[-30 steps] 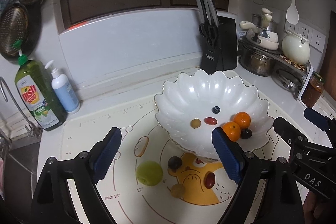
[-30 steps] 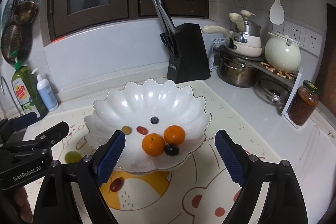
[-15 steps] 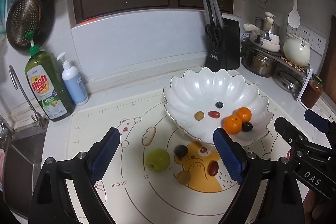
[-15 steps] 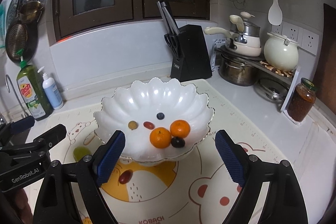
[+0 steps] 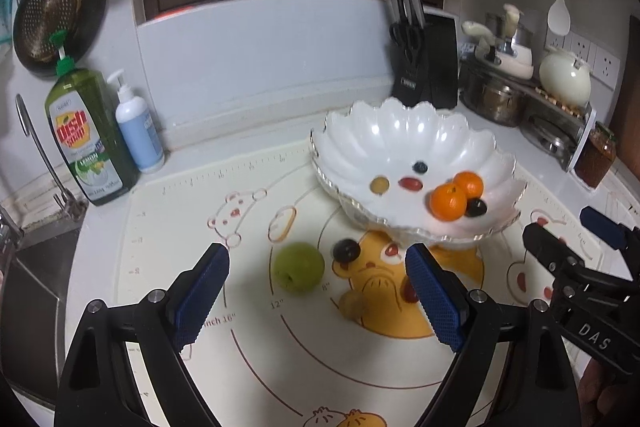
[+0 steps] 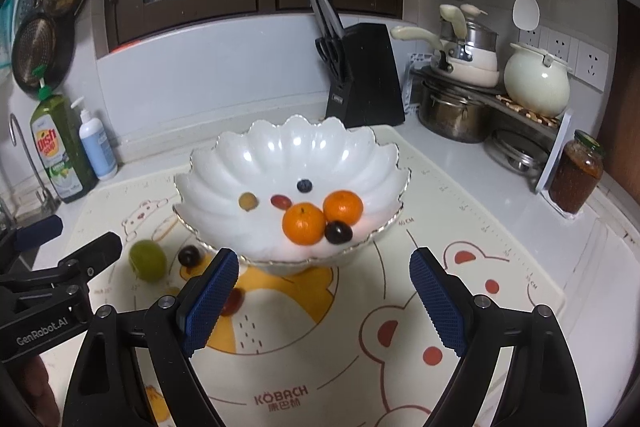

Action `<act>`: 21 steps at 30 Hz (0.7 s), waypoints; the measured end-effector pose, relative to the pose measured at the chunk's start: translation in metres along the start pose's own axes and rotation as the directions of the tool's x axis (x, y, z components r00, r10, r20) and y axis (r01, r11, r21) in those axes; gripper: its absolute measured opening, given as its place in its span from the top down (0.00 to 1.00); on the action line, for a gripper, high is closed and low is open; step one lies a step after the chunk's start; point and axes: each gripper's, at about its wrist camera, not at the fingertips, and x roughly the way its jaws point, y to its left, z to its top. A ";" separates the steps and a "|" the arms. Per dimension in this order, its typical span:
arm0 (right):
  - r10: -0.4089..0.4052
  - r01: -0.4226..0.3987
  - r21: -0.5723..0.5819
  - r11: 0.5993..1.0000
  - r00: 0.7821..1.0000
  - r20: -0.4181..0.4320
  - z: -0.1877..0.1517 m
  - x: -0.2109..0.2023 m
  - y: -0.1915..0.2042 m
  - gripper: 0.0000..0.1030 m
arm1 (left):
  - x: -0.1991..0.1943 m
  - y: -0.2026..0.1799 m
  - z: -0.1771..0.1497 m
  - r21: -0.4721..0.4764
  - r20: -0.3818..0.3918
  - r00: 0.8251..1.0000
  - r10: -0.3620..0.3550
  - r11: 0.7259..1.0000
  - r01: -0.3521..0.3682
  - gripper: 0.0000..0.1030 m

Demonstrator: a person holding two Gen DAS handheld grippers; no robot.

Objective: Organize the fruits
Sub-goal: 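Withdraw both open tools from the bowl back over the mat, then move the left tool toward another brown fruit while the right tool approaches a red date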

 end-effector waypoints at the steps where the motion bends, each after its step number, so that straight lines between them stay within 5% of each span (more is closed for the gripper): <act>1: -0.002 0.002 -0.004 1.000 1.000 -0.004 -0.003 0.002 0.000 0.14 | 0.002 -0.001 -0.002 0.002 -0.008 1.000 -0.002 1.000 0.002 0.16; 21: 0.069 -0.072 -0.046 0.996 0.995 -0.072 -0.032 0.039 -0.003 0.15 | 0.052 -0.017 -0.036 0.027 -0.111 0.994 -0.013 1.000 0.016 0.30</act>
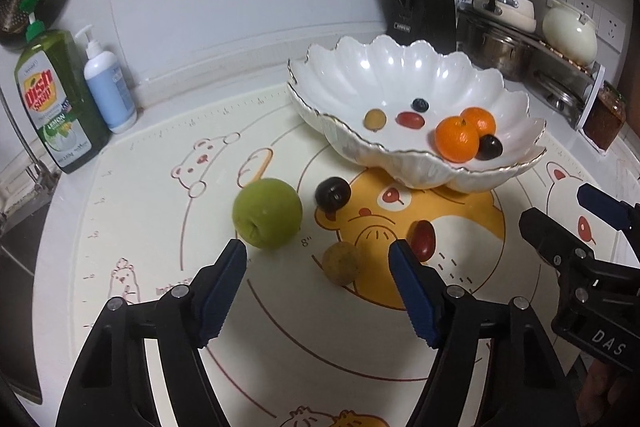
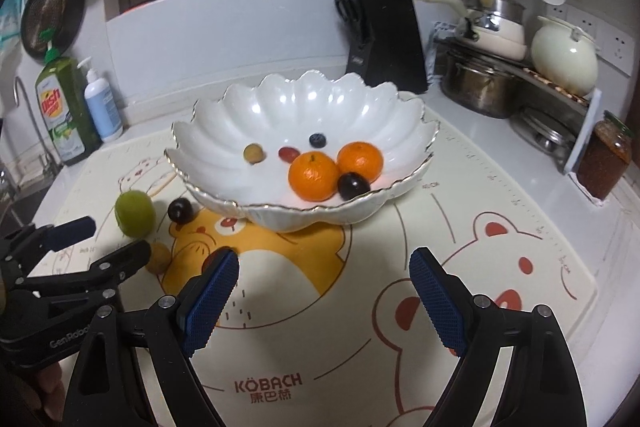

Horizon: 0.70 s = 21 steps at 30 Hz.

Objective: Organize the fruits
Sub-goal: 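Move the left tool toward another brown fruit while the right tool approaches a red date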

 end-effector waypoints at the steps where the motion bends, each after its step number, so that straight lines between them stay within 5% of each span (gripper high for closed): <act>1: -0.001 0.001 -0.002 1.000 1.000 -0.002 -0.001 0.001 0.000 0.15 | 0.003 -0.001 -0.001 0.003 -0.007 1.000 0.001 1.000 -0.001 0.32; 10: 0.024 -0.024 -0.015 1.000 0.999 -0.036 -0.006 0.020 -0.002 0.19 | 0.030 -0.006 -0.005 -0.009 -0.057 0.998 -0.013 1.000 0.013 0.46; 21: 0.186 -0.194 -0.105 0.975 0.979 -0.087 -0.006 0.038 0.011 0.27 | 0.040 -0.010 -0.007 0.010 -0.079 0.996 -0.045 0.999 0.046 0.59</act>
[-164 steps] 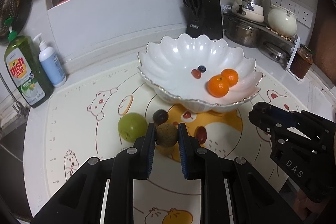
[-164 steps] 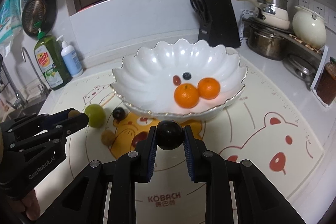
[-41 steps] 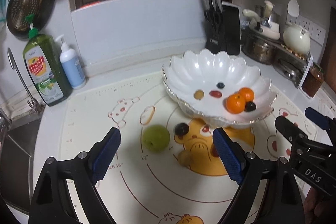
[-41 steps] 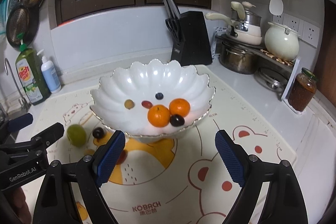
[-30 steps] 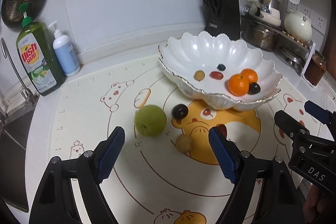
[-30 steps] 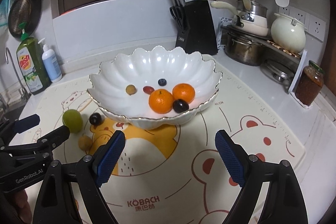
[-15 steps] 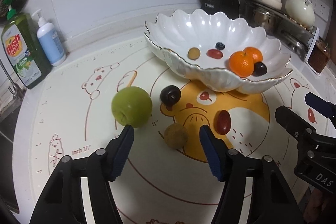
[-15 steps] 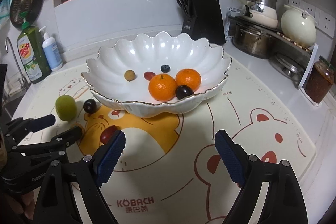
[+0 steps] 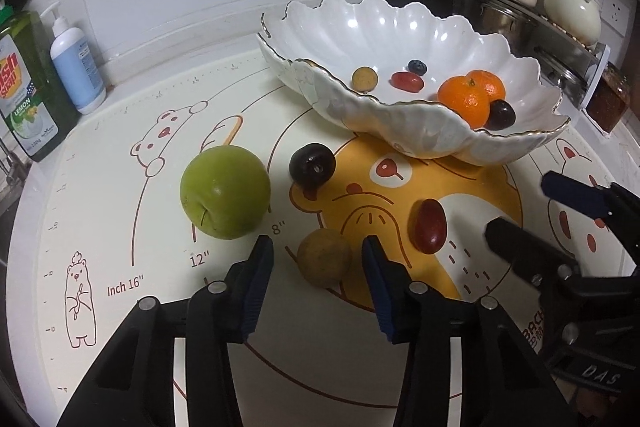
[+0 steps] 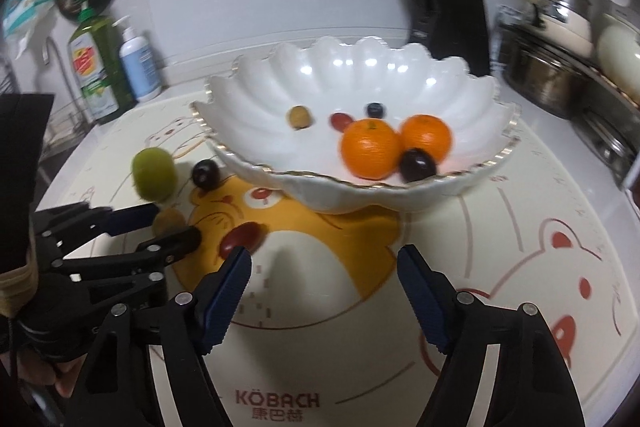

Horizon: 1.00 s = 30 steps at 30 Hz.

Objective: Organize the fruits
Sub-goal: 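Move the left tool toward another brown fruit while the right tool approaches a red date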

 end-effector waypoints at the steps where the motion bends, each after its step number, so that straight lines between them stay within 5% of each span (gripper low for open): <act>1: 0.014 -0.014 -0.009 1.000 1.000 -0.002 0.000 0.001 0.002 0.28 | 0.000 0.000 0.000 0.000 0.000 1.000 -0.004 1.000 0.004 0.60; 8: 0.070 -0.071 -0.037 0.997 0.997 -0.020 0.001 0.008 0.012 0.30 | -0.001 0.004 0.000 0.001 0.010 0.999 -0.036 0.999 0.036 0.75; 30: 0.101 -0.108 -0.064 0.992 0.990 -0.099 0.011 0.038 0.040 0.56 | -0.012 0.038 -0.013 -0.078 0.021 1.000 -0.013 0.997 0.015 0.75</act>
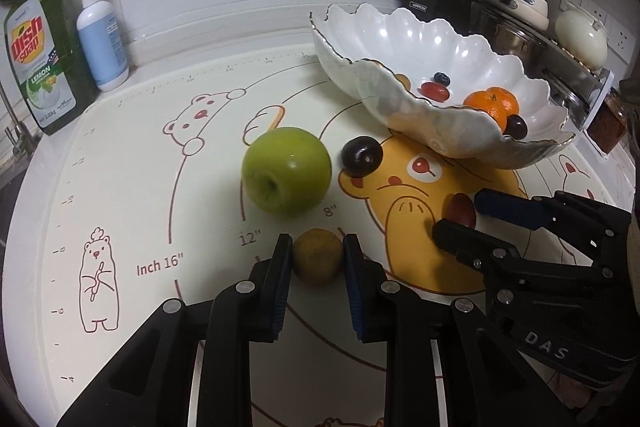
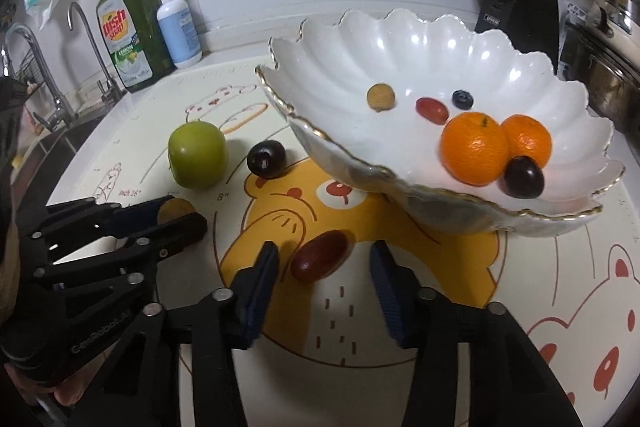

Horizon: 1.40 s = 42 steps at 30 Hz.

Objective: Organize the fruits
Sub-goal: 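Move the left tool toward another brown fruit while the right tool approaches a red date, then close the left gripper on the brown fruit while the right gripper closes on the red date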

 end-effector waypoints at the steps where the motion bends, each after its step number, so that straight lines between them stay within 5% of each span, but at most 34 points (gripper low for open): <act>1: -0.003 0.003 -0.008 1.000 1.000 -0.002 0.000 0.001 0.002 0.58 | 0.000 0.001 0.000 -0.002 0.000 1.000 -0.001 1.000 0.001 0.75; 5: -0.010 0.010 -0.019 1.000 1.000 0.003 -0.001 0.000 0.004 0.72 | -0.001 0.003 -0.001 -0.007 0.000 1.000 -0.001 1.000 0.001 0.75; 42: -0.050 0.047 0.031 0.998 0.992 0.119 0.012 -0.072 -0.006 0.73 | -0.057 -0.025 0.034 0.051 0.119 0.992 -0.034 0.998 0.028 0.75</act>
